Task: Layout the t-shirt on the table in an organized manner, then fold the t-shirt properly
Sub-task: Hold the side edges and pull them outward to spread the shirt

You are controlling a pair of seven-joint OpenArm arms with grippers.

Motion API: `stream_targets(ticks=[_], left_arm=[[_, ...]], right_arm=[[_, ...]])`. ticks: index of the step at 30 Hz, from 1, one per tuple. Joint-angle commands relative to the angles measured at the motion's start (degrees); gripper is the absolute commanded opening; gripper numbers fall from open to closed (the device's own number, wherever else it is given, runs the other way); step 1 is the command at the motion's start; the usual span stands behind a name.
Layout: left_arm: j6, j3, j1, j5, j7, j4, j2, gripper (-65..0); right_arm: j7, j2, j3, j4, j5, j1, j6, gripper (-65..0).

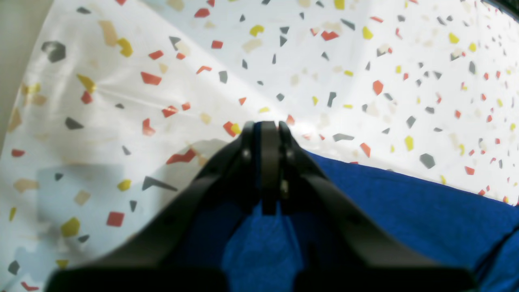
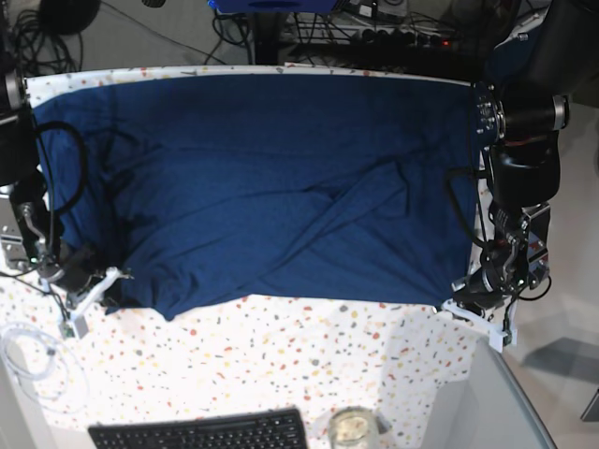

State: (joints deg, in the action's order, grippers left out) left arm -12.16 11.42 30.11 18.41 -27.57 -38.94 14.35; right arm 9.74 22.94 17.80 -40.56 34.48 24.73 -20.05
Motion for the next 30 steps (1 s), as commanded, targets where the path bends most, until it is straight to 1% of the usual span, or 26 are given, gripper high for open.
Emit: stream_targets(ticks=[1,9,13,14,21,22,23,24,26,27,28,29,30], left_arm=[[-0.36,0.05,2.2,0.44,1.24,-1.02,0.55,-65.0],[-0.45,0.05,1.85,0.44,1.15,-1.02,0.46,-65.0],[-0.45,-0.04,1.5,0.44,1.15,-0.93,0.29,-65.0],[-0.45,-0.04,1.14,0.44,1.15,-0.93,0.11,-65.0],[-0.45,-0.04,0.44,0.44,1.15,-1.02,0.02,-65.0],[-0.45,-0.04,0.44,0.44,1.15,-1.02,0.02,-65.0],[-0.45,-0.04,0.44,0.44,1.15,-1.02,0.02,-65.0],[-0.45,-0.04,0.44,0.44,1.15,-1.02,0.02,-65.0],[-0.45,-0.04,0.44,0.44,1.15,-1.02,0.02,-65.0],[-0.45,-0.04,0.44,0.44,1.15,-1.02,0.02,-65.0],[-0.45,-0.04,0.44,0.44,1.15,-1.02,0.02,-65.0],[-0.45,-0.04,0.44,0.44,1.15,-1.02,0.02,-65.0],[-0.45,-0.04,0.44,0.44,1.15,-1.02,0.02,-65.0]], right_arm=[[-1.52,1.54,-0.26,-0.89,0.55,1.77,-0.21,-65.0],[-1.61,1.81,-0.26,-0.28,0.55,1.77,-0.21,-65.0],[-1.52,1.28,-0.26,3.85,0.55,1.77,-0.12,-65.0],[-1.52,0.67,-0.26,4.56,0.55,1.77,-0.12,-65.0],[-1.25,-0.48,-0.35,7.11,0.55,1.77,-0.12,-64.4],[-1.17,-0.48,-0.35,7.11,0.82,1.77,-0.03,-62.1],[-1.08,-0.48,-0.35,7.02,0.91,1.77,0.23,-57.8],[-0.99,-0.48,-0.35,6.75,0.91,1.77,1.64,-51.6],[-0.46,-0.39,-0.62,5.17,1.08,1.6,6.38,-35.6],[-0.37,-0.21,-1.67,3.68,1.08,1.25,7.97,-28.7],[-0.37,-0.21,-3.08,2.18,1.08,0.37,8.23,-23.9],[-0.37,-0.13,-4.84,0.42,1.08,-0.42,8.23,-21.0],[-0.37,-0.04,-7.03,-1.51,0.99,-0.95,8.23,-21.0]])
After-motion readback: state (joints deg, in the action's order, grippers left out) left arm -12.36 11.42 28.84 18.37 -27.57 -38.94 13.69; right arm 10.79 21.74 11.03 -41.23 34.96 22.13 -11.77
